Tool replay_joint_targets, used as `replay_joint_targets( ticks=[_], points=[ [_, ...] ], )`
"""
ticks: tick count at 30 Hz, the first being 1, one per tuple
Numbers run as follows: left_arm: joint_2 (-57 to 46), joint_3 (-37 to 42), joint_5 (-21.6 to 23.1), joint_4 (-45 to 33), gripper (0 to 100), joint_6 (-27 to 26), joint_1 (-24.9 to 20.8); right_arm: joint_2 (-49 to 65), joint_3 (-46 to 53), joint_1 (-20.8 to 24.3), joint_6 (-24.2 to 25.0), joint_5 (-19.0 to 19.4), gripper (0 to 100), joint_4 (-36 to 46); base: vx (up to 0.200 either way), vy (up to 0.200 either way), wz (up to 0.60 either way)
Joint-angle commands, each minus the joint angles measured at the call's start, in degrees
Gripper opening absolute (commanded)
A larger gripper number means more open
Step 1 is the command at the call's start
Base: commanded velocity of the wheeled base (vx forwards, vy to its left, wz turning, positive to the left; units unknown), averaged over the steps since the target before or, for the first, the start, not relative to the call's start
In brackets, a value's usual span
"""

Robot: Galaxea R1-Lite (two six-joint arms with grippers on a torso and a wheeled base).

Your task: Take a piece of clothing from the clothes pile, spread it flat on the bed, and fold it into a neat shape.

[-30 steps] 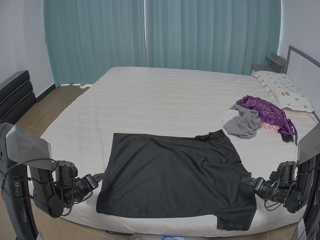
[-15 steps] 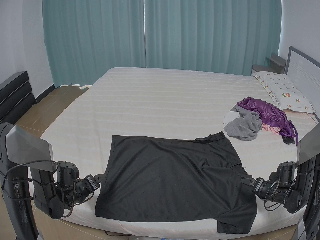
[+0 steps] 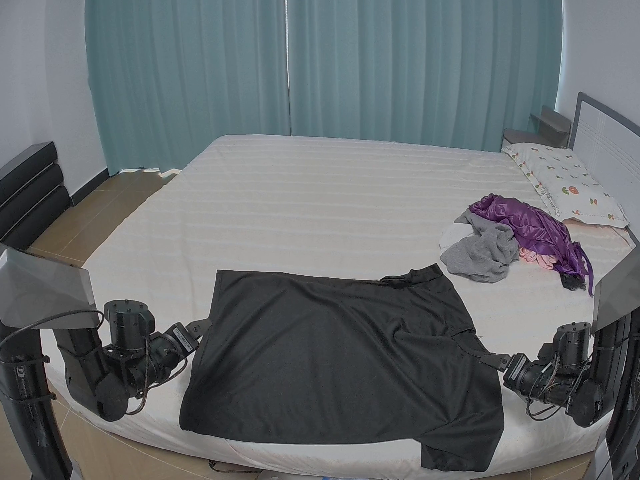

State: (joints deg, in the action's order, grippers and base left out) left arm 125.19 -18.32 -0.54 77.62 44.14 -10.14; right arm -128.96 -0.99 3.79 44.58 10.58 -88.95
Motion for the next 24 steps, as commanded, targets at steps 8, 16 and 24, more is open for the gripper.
replay_joint_targets(
  ticks=[8,16,24],
  points=[
    [8.4,-35.1,7.5,-23.4,100,-0.2,3.2,0.5,0.5,1.7,3.6,0.1,100,-0.8,0.0,0.0,0.0],
    [19.9,-60.2,7.7,-36.3,100,-0.3,3.6,0.3,0.7,1.7,3.7,0.1,100,-0.8,0.0,0.0,0.0],
    [29.0,-75.8,4.5,-44.1,100,-1.3,3.9,0.2,1.0,2.2,4.4,0.4,100,-0.8,0.0,0.0,0.0]
  ],
)
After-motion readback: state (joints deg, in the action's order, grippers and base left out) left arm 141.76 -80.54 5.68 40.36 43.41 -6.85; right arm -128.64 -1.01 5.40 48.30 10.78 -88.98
